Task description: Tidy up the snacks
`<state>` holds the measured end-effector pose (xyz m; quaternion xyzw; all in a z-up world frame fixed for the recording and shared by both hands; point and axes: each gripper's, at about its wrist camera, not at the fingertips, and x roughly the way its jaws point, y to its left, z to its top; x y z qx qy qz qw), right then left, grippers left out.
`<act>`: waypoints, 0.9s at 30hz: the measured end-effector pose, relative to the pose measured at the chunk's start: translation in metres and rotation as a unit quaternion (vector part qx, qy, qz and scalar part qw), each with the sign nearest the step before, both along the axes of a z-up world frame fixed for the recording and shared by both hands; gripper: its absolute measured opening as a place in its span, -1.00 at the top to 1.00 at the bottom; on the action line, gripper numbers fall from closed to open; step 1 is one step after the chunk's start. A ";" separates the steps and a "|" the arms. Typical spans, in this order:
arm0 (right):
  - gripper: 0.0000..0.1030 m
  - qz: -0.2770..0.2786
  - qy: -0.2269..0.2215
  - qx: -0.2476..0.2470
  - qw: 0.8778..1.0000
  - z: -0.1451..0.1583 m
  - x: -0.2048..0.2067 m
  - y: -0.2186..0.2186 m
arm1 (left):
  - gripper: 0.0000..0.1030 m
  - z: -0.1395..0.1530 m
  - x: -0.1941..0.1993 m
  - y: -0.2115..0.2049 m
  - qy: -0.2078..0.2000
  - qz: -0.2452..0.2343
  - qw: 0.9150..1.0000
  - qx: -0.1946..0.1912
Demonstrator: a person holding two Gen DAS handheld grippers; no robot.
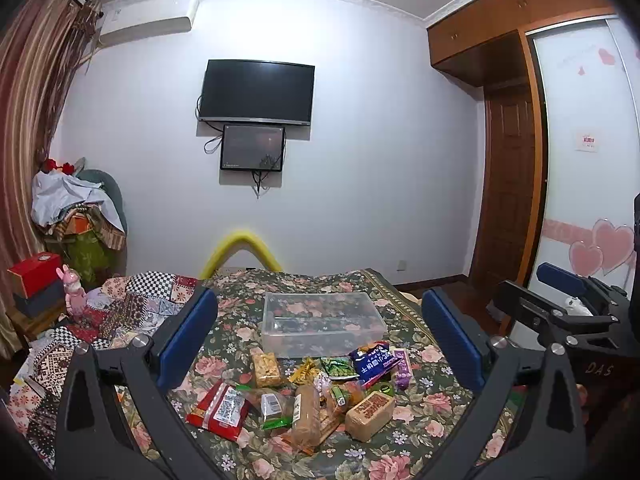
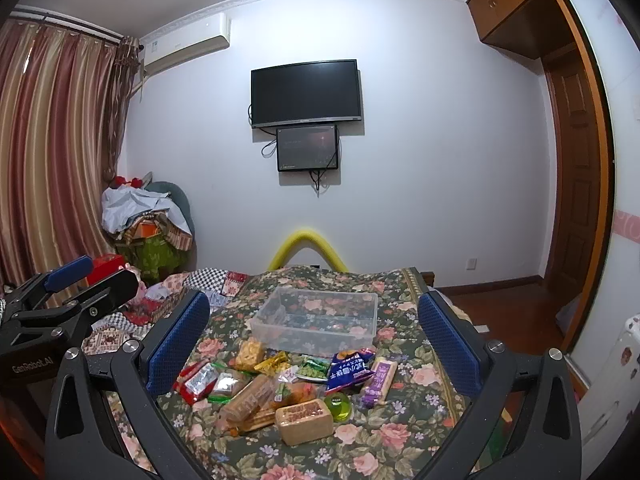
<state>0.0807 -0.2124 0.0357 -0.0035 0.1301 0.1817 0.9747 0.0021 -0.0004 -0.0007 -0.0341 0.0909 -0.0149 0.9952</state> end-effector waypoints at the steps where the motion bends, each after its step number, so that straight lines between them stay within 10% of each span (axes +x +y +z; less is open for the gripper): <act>1: -1.00 -0.001 0.001 -0.001 1.000 -0.001 0.001 0.001 | -1.00 -0.001 0.001 0.001 0.002 -0.001 1.000 -0.001; 13: -1.00 0.001 0.045 -0.028 0.999 -0.034 0.031 0.006 | -1.00 -0.036 0.034 0.027 0.043 0.009 0.999 -0.015; 27: -1.00 0.025 0.184 -0.072 0.980 -0.119 0.078 0.016 | -0.84 -0.116 0.094 0.085 0.180 0.033 0.983 0.001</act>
